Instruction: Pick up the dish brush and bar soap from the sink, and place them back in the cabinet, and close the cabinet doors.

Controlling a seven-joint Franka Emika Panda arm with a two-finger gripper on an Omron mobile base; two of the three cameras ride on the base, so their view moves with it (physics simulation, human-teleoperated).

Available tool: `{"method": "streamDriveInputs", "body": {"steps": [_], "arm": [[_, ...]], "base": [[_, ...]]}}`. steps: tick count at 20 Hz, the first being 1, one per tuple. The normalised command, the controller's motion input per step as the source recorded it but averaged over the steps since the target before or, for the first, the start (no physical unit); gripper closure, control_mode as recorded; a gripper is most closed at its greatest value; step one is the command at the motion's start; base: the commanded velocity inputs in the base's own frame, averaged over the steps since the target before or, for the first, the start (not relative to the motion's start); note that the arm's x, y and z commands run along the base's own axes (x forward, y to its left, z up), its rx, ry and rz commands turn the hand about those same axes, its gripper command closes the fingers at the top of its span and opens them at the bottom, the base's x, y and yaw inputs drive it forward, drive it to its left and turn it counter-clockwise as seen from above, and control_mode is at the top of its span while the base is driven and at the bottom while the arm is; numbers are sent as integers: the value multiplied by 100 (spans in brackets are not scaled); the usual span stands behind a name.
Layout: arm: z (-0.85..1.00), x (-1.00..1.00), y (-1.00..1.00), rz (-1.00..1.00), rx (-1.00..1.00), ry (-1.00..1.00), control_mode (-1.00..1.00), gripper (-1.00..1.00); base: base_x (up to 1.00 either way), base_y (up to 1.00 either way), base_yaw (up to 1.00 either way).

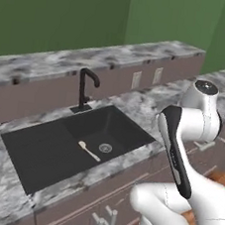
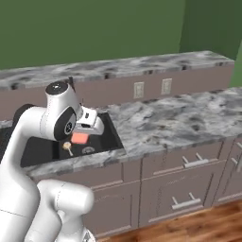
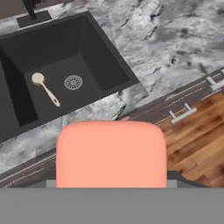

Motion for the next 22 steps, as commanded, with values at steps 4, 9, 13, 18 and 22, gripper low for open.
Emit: {"method": "streamDriveInputs", "body": {"steps": [4, 9, 13, 18, 22], "arm": [[0, 0, 0, 0, 0, 0, 100, 100], [0, 0, 0, 0, 0, 0, 100, 100], [0, 0, 0, 0, 0, 0, 100, 100], [0, 0, 0, 0, 0, 0, 100, 100], [0, 0, 0, 0, 0, 0, 100, 100]], "base": [[0, -14, -46], [0, -11, -47], [0, -10, -48], [0, -8, -50], [0, -1, -51]]}}
